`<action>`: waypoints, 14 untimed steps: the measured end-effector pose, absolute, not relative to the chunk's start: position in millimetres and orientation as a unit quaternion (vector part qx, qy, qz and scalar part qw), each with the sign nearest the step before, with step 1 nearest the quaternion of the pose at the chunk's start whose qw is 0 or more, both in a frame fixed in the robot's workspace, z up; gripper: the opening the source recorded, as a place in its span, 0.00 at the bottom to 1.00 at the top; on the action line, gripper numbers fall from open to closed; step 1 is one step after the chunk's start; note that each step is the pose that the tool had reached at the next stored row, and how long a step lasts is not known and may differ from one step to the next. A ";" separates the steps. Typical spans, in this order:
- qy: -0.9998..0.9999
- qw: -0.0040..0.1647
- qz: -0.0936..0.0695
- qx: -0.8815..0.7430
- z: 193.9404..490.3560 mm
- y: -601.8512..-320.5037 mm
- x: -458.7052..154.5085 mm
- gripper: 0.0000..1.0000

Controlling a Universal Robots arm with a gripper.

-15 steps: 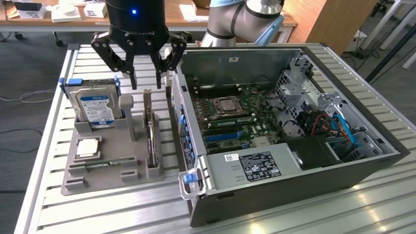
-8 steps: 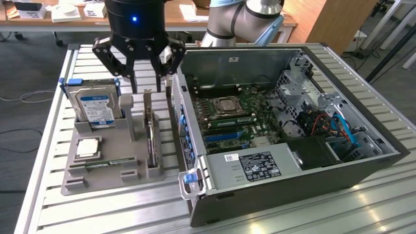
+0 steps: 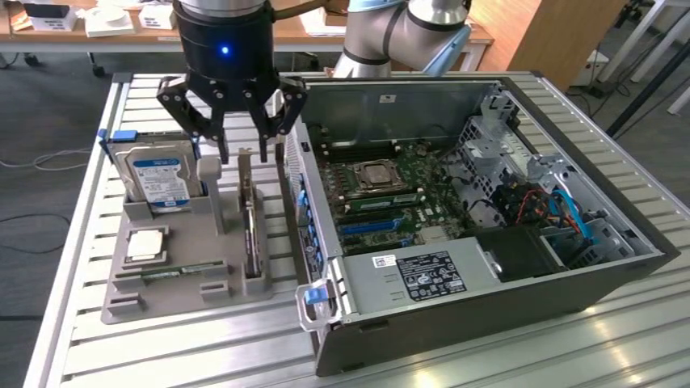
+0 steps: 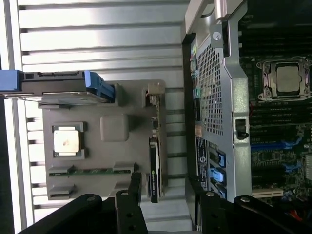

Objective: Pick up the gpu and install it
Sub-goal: 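Pick up the gpu and move the gpu toward the slot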

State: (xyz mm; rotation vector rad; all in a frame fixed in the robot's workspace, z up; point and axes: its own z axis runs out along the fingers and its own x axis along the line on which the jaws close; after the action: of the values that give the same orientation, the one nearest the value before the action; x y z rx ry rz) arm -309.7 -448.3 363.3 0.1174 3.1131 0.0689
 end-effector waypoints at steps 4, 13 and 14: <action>0.999 0.013 0.022 0.038 356.0 -448.8 -309.6 0.49; 0.999 0.013 0.022 0.038 339.8 -449.8 -309.6 0.49; 0.999 0.013 0.022 0.038 337.9 -449.9 -309.6 0.49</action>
State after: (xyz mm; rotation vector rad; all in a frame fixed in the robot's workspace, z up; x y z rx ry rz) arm -309.6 -449.9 337.9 0.1171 3.1133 0.0689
